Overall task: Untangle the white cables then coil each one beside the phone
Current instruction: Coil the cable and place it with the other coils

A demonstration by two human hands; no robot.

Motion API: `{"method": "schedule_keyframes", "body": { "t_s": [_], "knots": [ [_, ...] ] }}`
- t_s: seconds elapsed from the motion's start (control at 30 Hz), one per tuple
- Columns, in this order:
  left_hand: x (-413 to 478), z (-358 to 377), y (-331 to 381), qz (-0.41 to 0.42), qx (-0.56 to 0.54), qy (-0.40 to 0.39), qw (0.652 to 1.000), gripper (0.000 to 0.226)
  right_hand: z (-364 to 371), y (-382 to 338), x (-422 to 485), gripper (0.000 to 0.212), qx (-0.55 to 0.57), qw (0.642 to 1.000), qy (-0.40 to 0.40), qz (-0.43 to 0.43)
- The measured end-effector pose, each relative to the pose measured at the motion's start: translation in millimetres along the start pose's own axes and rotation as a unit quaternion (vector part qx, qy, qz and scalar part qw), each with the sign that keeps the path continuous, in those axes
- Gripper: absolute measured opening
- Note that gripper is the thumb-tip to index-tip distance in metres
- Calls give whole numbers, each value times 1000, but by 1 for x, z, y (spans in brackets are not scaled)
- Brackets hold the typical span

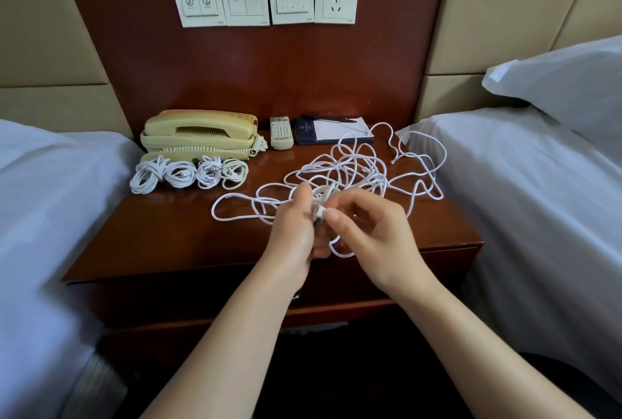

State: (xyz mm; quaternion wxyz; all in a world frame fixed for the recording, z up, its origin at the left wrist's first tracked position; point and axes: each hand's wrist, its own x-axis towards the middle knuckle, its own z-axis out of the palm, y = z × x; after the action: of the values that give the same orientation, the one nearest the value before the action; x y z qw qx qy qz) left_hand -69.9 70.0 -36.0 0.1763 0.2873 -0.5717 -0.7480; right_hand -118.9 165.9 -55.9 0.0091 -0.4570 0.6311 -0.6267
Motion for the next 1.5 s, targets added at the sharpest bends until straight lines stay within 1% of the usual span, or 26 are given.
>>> {"method": "schedule_keyframes", "body": {
  "t_s": [0.1, 0.17, 0.23, 0.33, 0.5, 0.6, 0.67, 0.77, 0.83, 0.93, 1.0, 1.07, 1.17, 1.27, 1.37, 1.43, 1.5],
  "knots": [
    [-1, 0, 0, -1, -8, -22, 1000, 50, 1, 2, -1, 8, -44, 999, 10, -20],
    [-2, 1, -1, 3, 12, -36, 999, 49, 2, 3, 1, 12, -68, 996, 51, -26],
    [-1, 3, -3, 11, 41, -41, 998, 46, 2, 6, 4, 15, -72, 993, 93, -12],
    [-1, 4, -3, 41, 91, -42, 994, 45, -2, 10, 7, 22, -82, 990, 111, 16],
    [-1, 2, -4, 78, 150, -44, 985, 48, -10, 9, 7, 14, -141, 984, 107, -14],
    [-2, 0, -6, 88, 188, -39, 977, 54, -10, 5, 4, 17, -135, 988, 73, -11],
    [-3, -1, -7, 86, 200, -35, 975, 57, -12, 2, 6, 19, -126, 991, 42, 9],
    [-3, -2, -8, 83, 209, -42, 974, 60, -21, 0, 12, 20, -69, 996, -14, 62],
    [-1, -1, -9, 78, 209, -48, 974, 59, -23, 0, 14, 18, -43, 995, -13, 88],
    [0, 1, -7, 51, 175, -69, 981, 50, -20, -4, 15, 14, -29, 992, 23, 122],
    [0, 2, -5, 37, 153, -95, 983, 46, -22, -8, 18, 15, -51, 990, 8, 131],
    [-1, 3, -5, 33, 142, -111, 983, 42, -27, -12, 19, 16, -112, 986, -25, 119],
    [-1, 3, -4, 33, 115, -103, 987, 38, -26, -17, 17, 14, -198, 975, -49, 85],
    [0, 2, -3, 16, 88, -96, 991, 44, -20, -21, 12, 6, -263, 963, -53, 25],
    [0, 1, -3, -23, 89, -113, 989, 51, -16, -16, 10, 13, -343, 937, -58, -26],
    [-1, 1, -2, -47, 89, -135, 986, 50, -15, -14, 11, 14, -366, 928, -59, -40],
    [-2, 0, -1, -58, 91, -145, 984, 50, -14, -13, 11, 13, -368, 927, -66, -38]
  ]
}}
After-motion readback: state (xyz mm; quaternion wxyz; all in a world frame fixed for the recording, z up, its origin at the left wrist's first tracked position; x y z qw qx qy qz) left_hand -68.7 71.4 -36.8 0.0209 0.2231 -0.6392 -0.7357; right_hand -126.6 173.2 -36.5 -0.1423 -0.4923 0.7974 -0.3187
